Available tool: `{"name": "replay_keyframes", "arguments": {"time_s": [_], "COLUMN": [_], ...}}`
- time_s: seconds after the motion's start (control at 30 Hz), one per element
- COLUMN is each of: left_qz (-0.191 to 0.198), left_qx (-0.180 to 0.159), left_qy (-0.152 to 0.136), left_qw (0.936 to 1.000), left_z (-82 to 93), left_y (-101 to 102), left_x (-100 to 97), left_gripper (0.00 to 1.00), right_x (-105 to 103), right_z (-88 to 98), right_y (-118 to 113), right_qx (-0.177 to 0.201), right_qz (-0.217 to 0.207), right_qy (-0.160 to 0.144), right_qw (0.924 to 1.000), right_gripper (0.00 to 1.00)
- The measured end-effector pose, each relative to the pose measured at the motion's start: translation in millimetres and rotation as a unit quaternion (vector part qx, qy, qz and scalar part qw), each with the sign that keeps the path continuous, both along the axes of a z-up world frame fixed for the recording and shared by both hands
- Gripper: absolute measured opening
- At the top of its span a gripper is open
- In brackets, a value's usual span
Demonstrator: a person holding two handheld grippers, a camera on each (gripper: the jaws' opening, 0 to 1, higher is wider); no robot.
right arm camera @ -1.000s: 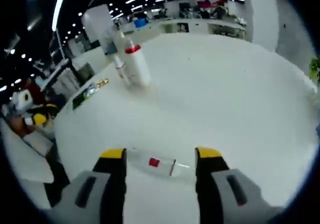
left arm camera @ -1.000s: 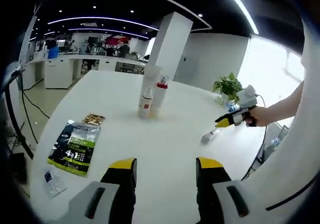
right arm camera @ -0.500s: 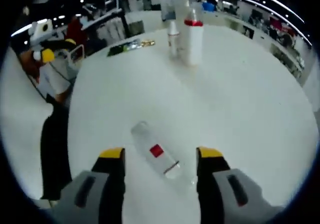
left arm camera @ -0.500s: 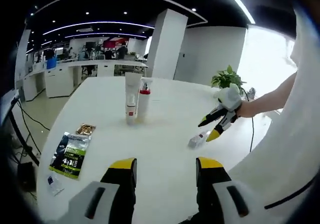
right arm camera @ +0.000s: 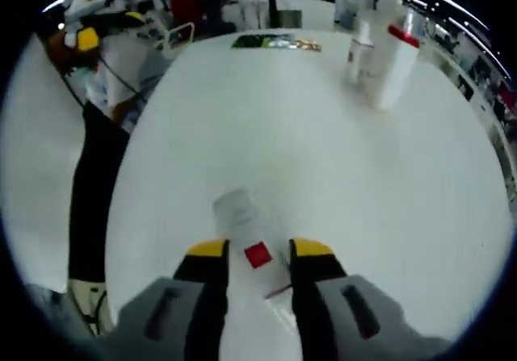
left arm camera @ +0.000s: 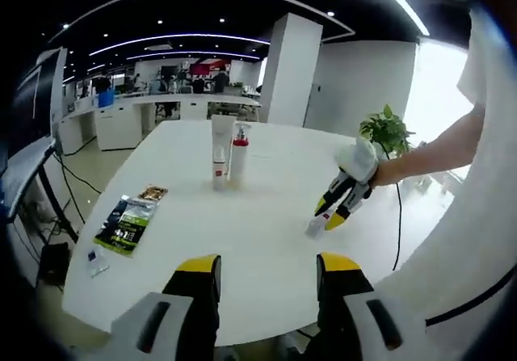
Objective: Arrange the skincare products in the storage area until every visible bottle or jar stands upright without overlapping.
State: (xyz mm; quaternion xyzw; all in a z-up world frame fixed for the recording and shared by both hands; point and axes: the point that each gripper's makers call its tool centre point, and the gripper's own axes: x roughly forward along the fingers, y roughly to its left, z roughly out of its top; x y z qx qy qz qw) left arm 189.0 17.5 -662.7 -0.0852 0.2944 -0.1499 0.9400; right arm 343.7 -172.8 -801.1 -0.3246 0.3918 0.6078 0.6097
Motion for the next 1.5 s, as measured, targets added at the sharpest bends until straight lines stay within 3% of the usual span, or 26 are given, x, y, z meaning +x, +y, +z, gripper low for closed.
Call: {"name": "replay_keyframes", "arguments": {"time_s": [0.13,0.27,0.4,0.53,0.63,0.7,0.83,0.87,1.0,1.07,1.13,1.17,1.2,1.23,1.27,1.37,1.5], "left_qz": [0.029,0.045,0.043,0.071,0.080,0.091,0.075,0.070,0.069,0.074,0.071,0.060,0.055,0.034,0.017,-0.027,-0.063], "left_qx": [-0.013,-0.031,-0.030,-0.046,-0.049,-0.075,-0.098,-0.119,-0.188,-0.235,-0.251,-0.280,-0.286,-0.301,-0.307,-0.352,-0.363], "left_qy": [0.004,0.022,0.035,0.024,0.018,0.007,0.008,0.017,0.000,-0.007,-0.009,0.004,0.007,0.003,0.001,0.038,0.045], "left_qw": [0.9995,0.9982,0.9980,0.9961,0.9955,0.9930,0.9923,0.9902,0.9798,0.9690,0.9652,0.9582,0.9565,0.9529,0.9515,0.9348,0.9285], "left_z": [-7.5,-25.0,-31.8,-21.6,-14.4,-7.4,-6.4,-5.7,8.0,12.5,13.3,12.5,13.6,17.9,19.6,16.7,15.3], "left_y": [-12,-28,-36,-26,-16,-8,1,3,17,28,32,36,37,36,34,27,25], "left_x": [-17.0,-37.6,-47.9,-47.5,-45.6,-37.9,-23.4,-17.8,7.2,23.5,28.6,35.1,36.2,40.8,42.4,43.8,44.0], "left_gripper": [0.49,0.49,0.48,0.48,0.48,0.48,0.48,0.49,0.60,0.65,0.64,0.64,0.64,0.64,0.64,0.65,0.58], "right_x": [-4,-2,-4,-9,-22,-27,-40,-45,-56,-60,-61,-64,-66,-69,-72,-80,-94], "right_z": [-5.6,-3.9,-3.4,3.2,18.1,25.8,45.8,54.4,82.7,101.1,114.7,121.0,124.7,136.3,141.0,146.9,150.1], "right_y": [-2,0,2,18,40,50,73,82,107,124,134,138,142,153,158,174,192], "right_qx": [-0.019,-0.015,-0.014,0.005,0.031,0.039,0.061,0.070,0.096,0.104,0.096,0.090,0.096,0.110,0.115,0.098,0.083], "right_qz": [0.070,0.058,0.075,0.067,0.076,0.083,0.083,0.086,0.092,0.109,0.124,0.129,0.128,0.138,0.144,0.166,0.210], "right_qy": [-0.032,-0.025,-0.035,-0.037,-0.041,-0.049,-0.057,-0.063,-0.085,-0.116,-0.152,-0.162,-0.163,-0.180,-0.187,-0.213,-0.235], "right_qw": [0.9969,0.9979,0.9965,0.9971,0.9958,0.9945,0.9931,0.9919,0.9874,0.9818,0.9757,0.9742,0.9736,0.9677,0.9650,0.9579,0.9453], "right_gripper": [0.21,0.20,0.19,0.18,0.18,0.18,0.18,0.18,0.18,0.18,0.18,0.18,0.18,0.18,0.18,0.18,0.18]}}
